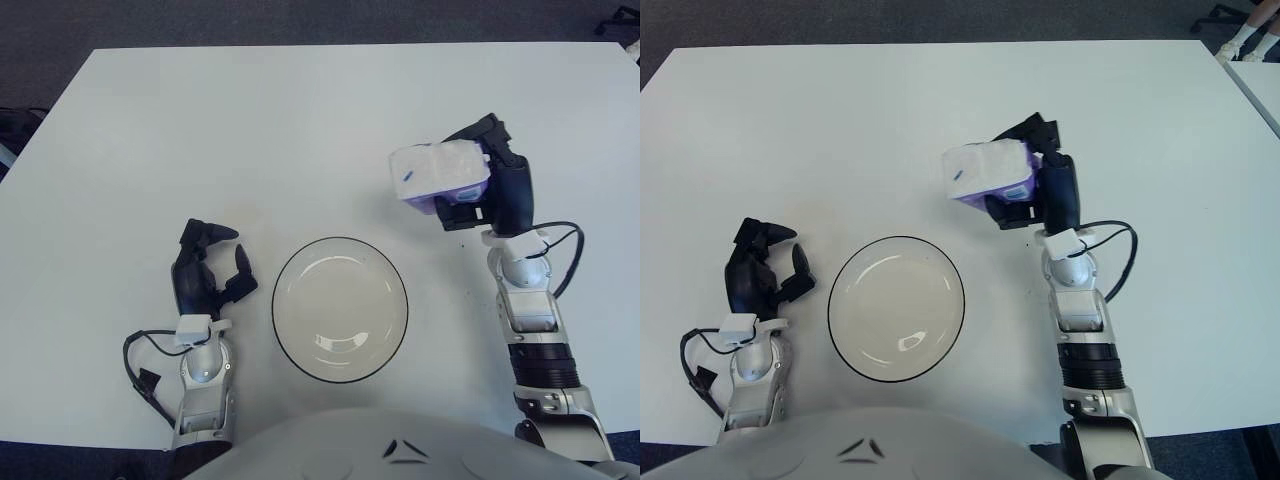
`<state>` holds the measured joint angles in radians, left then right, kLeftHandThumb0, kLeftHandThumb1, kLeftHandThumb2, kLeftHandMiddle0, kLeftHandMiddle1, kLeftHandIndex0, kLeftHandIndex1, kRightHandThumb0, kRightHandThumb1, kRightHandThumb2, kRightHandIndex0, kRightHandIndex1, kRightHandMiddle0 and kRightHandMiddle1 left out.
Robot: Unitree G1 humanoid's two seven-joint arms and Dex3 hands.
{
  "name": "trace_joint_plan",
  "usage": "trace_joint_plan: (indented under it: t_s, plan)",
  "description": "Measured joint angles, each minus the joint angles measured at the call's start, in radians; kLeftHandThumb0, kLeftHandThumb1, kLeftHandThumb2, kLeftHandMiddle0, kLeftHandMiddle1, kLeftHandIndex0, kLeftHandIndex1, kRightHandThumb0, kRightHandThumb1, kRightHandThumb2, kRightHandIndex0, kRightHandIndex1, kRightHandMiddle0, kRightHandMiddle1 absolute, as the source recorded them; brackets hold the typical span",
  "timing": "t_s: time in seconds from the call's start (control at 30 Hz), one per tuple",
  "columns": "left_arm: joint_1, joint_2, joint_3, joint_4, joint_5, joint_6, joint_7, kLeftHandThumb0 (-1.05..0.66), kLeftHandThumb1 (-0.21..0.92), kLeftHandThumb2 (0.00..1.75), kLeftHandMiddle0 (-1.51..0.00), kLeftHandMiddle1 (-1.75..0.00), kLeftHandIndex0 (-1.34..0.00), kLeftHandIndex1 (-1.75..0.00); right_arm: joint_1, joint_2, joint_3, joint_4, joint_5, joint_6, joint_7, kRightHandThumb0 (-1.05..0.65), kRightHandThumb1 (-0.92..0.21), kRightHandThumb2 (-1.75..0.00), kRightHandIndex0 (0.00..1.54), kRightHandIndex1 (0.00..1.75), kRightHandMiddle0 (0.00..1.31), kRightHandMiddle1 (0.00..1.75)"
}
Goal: Put the tissue paper into the plate.
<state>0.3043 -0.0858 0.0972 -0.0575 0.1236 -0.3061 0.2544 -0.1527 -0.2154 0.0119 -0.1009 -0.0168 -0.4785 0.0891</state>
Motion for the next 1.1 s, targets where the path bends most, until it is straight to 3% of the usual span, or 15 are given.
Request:
trace_joint_plan:
  t_s: [0.2, 0.3, 0.5, 0.77, 0.9, 1.1]
  plan:
    - [-0.010, 0.000, 0.000, 0.010, 0.000, 0.009, 0.000, -0.48, 0.32, 1.32, -1.18, -1.75, -0.60, -1.75, 0.040, 0.065, 0.049, -0.015, -0.252, -0.099, -0.124, -0.01, 0.08, -1.75, 0.92, 1.69, 0.68, 1.75]
    - [-0.012, -0.001, 0.000, 0.013, 0.000, 0.015, 0.000, -0.48, 0.33, 1.32, -1.17, -1.75, -0.60, -1.75, 0.056, 0.100, 0.076, -0.052, -0.260, -0.155, -0.139, -0.01, 0.07, -1.75, 0.92, 1.70, 0.67, 1.75]
    - [-0.016, -0.003, -0.001, 0.014, 0.001, 0.027, 0.000, -0.48, 0.33, 1.32, -1.17, -1.75, -0.60, -1.75, 0.043, 0.104, 0.160, -0.131, -0.144, -0.143, -0.042, 0.00, 0.08, -1.75, 0.94, 1.67, 0.68, 1.75]
    - [-0.019, -0.004, -0.003, 0.016, 0.000, 0.027, 0.000, -0.48, 0.31, 1.34, -1.17, -1.75, -0.62, -1.75, -0.031, 0.023, 0.186, -0.134, -0.011, -0.083, 0.139, 0.00, 0.09, -1.75, 0.95, 1.65, 0.68, 1.75]
    - [-0.019, -0.004, -0.002, 0.018, 0.004, 0.025, 0.004, -0.49, 0.30, 1.35, -1.17, -1.75, -0.63, -1.75, -0.074, -0.021, 0.218, -0.120, 0.116, -0.059, 0.274, -0.01, 0.07, -1.75, 0.93, 1.69, 0.67, 1.75]
    - [-0.021, -0.006, -0.006, 0.017, 0.022, 0.026, 0.015, -0.49, 0.29, 1.36, -1.17, -1.75, -0.63, -1.75, -0.128, -0.043, 0.255, -0.088, 0.132, -0.094, 0.391, -0.01, 0.07, -1.75, 0.91, 1.74, 0.68, 1.72]
